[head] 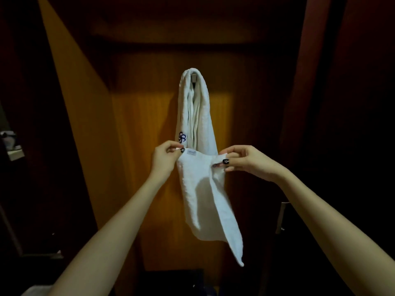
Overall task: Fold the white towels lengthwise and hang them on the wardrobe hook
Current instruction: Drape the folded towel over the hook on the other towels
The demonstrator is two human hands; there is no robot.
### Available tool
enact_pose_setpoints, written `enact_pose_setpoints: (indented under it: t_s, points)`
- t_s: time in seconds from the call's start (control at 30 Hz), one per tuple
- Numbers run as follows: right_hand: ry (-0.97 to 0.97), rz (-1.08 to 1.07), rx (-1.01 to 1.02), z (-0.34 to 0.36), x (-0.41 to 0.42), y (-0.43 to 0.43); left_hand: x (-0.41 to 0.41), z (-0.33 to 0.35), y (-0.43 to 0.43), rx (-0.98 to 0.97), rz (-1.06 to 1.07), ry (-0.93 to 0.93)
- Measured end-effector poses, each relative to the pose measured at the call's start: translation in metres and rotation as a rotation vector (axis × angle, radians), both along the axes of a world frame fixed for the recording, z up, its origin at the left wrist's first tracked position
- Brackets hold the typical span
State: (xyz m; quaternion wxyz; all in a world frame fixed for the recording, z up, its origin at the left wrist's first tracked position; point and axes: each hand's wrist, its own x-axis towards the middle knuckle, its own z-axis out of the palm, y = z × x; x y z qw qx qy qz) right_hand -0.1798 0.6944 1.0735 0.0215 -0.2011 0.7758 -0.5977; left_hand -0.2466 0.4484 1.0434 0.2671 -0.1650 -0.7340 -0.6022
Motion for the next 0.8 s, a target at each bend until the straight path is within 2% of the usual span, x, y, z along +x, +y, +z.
enact_pose_setpoints:
  t_s: [0.07,0.17,0.37,0.57,0.8]
  points:
    - [0.063,0.015,0.092,0.009,-0.005,-0.008,-0.001,0.001,0.012,0.009,-0.033,0.017]
    - [0.296,-0.165,0.271,0.017,-0.012,-0.022,0.0,0.005,0.027,0.041,-0.067,0.044]
    - [0.564,-0.327,0.288,0.015,-0.032,-0.033,0.003,0.009,0.042,0.157,-0.193,0.044]
    - [0.596,-0.341,0.267,0.007,-0.045,-0.034,0.0,0.004,0.042,0.409,-0.415,-0.109]
    - [0.573,-0.32,0.175,0.001,-0.052,-0.04,-0.001,0.005,0.045,0.46,-0.481,-0.128]
